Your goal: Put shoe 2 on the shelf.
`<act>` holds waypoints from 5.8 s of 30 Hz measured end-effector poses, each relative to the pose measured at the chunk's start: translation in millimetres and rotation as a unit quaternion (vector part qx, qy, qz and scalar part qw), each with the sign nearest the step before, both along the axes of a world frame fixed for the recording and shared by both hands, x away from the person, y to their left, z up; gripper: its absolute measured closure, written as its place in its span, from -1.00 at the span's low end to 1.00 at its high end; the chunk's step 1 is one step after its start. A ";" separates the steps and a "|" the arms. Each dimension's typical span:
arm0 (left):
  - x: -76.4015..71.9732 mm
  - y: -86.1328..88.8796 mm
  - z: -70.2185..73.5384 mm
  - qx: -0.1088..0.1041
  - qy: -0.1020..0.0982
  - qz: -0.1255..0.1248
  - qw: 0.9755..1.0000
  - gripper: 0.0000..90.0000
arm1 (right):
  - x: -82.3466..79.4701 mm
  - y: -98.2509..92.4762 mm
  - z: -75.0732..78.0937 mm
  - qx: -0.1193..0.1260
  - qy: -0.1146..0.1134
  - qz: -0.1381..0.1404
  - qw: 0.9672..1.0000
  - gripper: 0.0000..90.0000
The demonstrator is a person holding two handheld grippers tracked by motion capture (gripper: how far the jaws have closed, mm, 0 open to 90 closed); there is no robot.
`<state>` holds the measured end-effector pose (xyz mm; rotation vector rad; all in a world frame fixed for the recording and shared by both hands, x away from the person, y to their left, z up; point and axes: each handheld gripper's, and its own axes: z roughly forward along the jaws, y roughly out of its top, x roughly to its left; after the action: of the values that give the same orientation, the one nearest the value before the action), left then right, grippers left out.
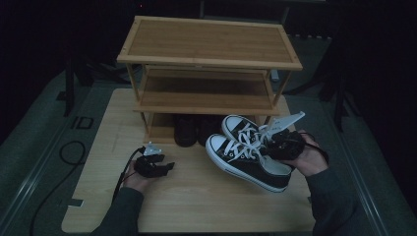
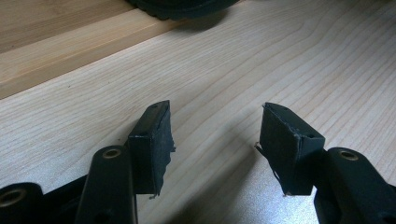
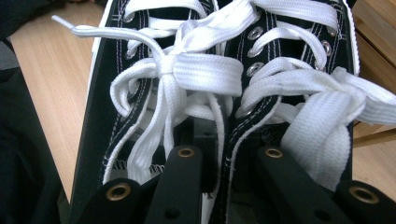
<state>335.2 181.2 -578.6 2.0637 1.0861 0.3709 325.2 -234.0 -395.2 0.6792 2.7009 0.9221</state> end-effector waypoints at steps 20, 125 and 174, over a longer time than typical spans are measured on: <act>-0.1 -0.3 -0.1 0.000 0.000 0.001 1.000 -0.01 | -8.1 9.4 31.4 0.009 -0.017 0.051 0.999 0.88; -0.7 -0.9 -0.2 0.008 -0.006 -0.002 1.000 0.00 | 93.2 95.7 53.7 -0.008 -0.135 -0.230 0.964 0.74; 0.5 4.1 7.4 0.023 0.017 0.015 0.999 0.35 | 67.7 59.1 83.1 0.096 -0.081 0.011 0.992 0.80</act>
<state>335.7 185.3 -571.1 2.1022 1.1400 0.3800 392.9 -174.8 -312.1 0.5823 2.5041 1.2003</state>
